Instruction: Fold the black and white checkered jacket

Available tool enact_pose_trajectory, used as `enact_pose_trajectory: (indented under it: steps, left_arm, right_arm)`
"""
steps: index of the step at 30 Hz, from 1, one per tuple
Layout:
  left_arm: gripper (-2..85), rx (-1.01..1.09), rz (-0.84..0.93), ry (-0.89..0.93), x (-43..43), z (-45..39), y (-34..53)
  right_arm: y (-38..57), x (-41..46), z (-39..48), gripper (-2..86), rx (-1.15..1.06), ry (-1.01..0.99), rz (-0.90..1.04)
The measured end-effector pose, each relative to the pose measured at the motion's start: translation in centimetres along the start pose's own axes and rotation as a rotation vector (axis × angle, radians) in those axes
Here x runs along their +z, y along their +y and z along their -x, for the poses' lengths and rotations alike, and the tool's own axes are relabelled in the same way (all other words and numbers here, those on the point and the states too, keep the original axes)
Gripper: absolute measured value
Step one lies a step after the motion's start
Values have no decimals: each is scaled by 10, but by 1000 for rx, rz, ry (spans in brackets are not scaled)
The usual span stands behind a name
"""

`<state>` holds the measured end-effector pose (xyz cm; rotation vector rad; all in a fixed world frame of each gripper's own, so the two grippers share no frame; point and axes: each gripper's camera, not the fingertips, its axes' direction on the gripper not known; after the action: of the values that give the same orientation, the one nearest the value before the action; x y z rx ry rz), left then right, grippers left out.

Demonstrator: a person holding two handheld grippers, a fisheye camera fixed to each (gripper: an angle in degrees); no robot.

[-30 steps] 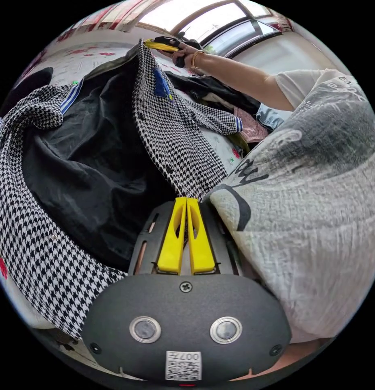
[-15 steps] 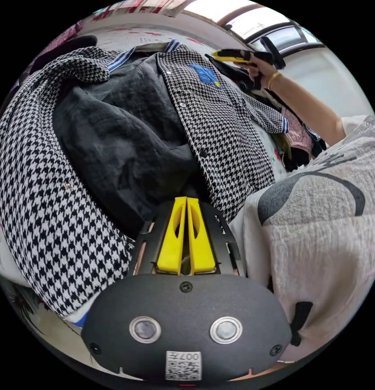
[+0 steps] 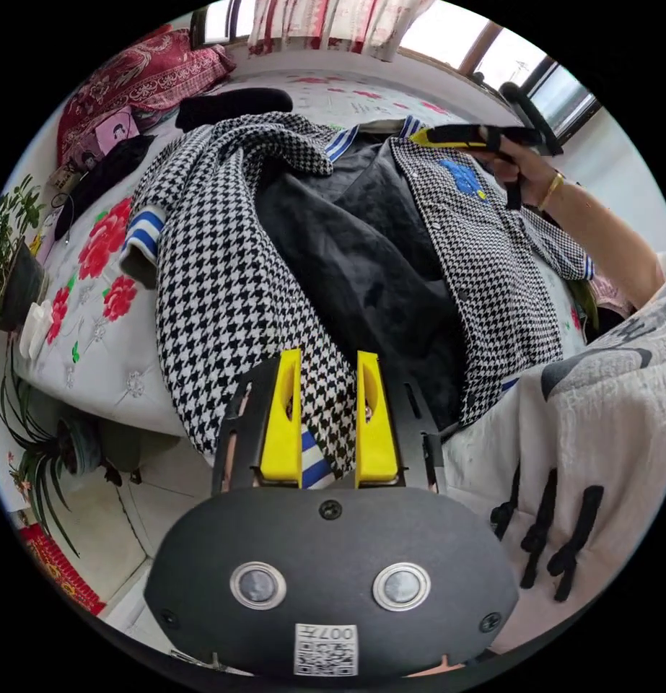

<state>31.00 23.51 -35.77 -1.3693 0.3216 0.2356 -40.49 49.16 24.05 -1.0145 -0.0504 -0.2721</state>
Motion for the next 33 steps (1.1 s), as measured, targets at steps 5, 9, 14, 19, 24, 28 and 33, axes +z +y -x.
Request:
enact_pose_trajectory:
  steps: [5, 9, 14, 19, 24, 28, 33]
  left_arm:
    - [60, 51, -12, -50, -3, -6, 2]
    - [5, 0, -36, 75, -30, 17, 10]
    - [-9, -88, -219, 427, -104, 68, 41]
    - [-9, 70, -423, 719, -195, 77, 49]
    - [-5, 394, -206, 717, -186, -6, -4]
    - [26, 423, 63, 716, -97, -72, -32]
    - [55, 321, 50, 703, -111, -72, -23]
  right_arm:
    - [-81, 81, 35, 59, -133, 92, 125]
    - [-97, 143, 43, 42, -189, 184, 293]
    - [-110, 95, 39, 24, -218, 211, 205]
    - [-132, -36, 27, 14, -335, 306, 32]
    - [-139, -82, -2, 13, -330, 442, 53]
    - [-118, -44, -66, 13, -4, 532, 170]
    - [-34, -64, -74, 26, 126, 420, 117]
